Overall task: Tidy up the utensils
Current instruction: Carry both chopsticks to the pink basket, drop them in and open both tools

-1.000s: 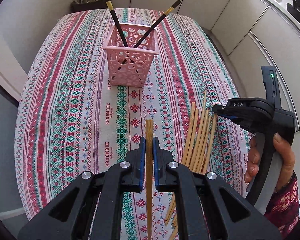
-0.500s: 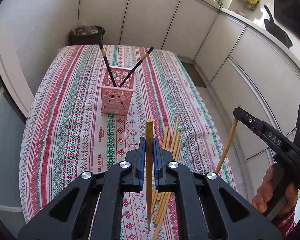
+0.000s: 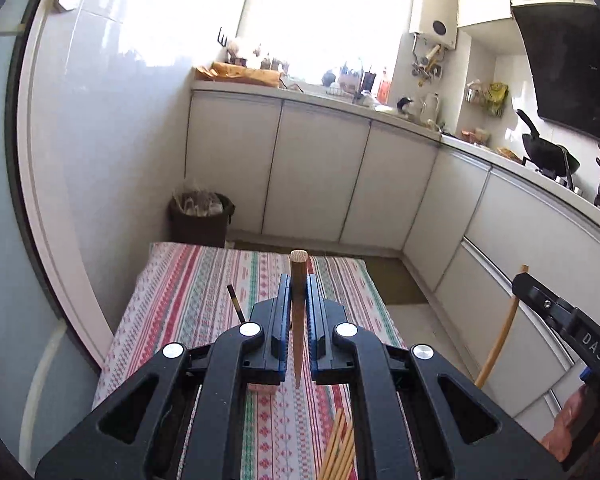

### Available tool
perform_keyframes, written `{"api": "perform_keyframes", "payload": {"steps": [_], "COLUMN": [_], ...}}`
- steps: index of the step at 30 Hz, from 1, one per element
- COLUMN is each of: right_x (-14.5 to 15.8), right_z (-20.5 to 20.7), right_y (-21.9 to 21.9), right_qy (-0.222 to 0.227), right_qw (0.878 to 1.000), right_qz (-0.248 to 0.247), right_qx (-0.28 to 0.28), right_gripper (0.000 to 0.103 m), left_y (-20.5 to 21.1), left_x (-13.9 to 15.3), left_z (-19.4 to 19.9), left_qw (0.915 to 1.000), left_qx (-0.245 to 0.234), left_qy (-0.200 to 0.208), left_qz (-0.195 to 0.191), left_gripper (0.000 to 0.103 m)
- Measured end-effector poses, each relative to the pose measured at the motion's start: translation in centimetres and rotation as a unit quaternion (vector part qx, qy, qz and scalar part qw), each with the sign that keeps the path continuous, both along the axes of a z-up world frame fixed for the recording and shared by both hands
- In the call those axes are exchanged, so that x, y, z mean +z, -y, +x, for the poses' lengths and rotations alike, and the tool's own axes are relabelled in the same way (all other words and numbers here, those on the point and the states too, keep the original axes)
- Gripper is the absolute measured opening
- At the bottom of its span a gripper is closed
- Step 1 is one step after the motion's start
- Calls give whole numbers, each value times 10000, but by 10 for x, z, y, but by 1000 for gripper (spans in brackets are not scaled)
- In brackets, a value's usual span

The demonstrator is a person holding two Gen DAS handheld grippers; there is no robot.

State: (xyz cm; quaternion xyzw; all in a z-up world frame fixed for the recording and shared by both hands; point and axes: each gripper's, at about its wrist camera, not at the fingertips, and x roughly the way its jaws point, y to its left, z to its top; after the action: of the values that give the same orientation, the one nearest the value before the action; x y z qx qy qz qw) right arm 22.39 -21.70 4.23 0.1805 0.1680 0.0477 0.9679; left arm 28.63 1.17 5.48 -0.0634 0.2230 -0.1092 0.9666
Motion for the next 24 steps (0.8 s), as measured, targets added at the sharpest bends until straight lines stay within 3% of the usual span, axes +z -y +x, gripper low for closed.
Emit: {"api": "perform_keyframes", "payload": {"steps": [9, 19, 21, 23, 24], "right_x": [23, 10, 3, -2, -4], "right_z": [57, 101, 109, 117, 121], "right_y": [-14, -46, -54, -63, -68], "right_qy": [464, 710, 726, 777, 782], "right_qw": [9989, 9974, 9973, 9969, 9968], "right_qz": [82, 71, 43, -80, -130], "right_qx": [-39, 33, 69, 35, 42], "right_gripper": [9, 9, 9, 9, 9], "left_y": [-5, -20, -22, -30, -35], "left_x": [6, -22, -32, -37, -38], "left_z": [57, 97, 100, 99, 97], "left_qw": [9994, 9993, 9991, 9988, 9987], "left_qx": [295, 321, 290, 241, 253], "left_qy": [122, -176, -312, -390, -363], "left_qz": [143, 35, 14, -174, -265], "left_gripper": [7, 7, 12, 31, 32]}}
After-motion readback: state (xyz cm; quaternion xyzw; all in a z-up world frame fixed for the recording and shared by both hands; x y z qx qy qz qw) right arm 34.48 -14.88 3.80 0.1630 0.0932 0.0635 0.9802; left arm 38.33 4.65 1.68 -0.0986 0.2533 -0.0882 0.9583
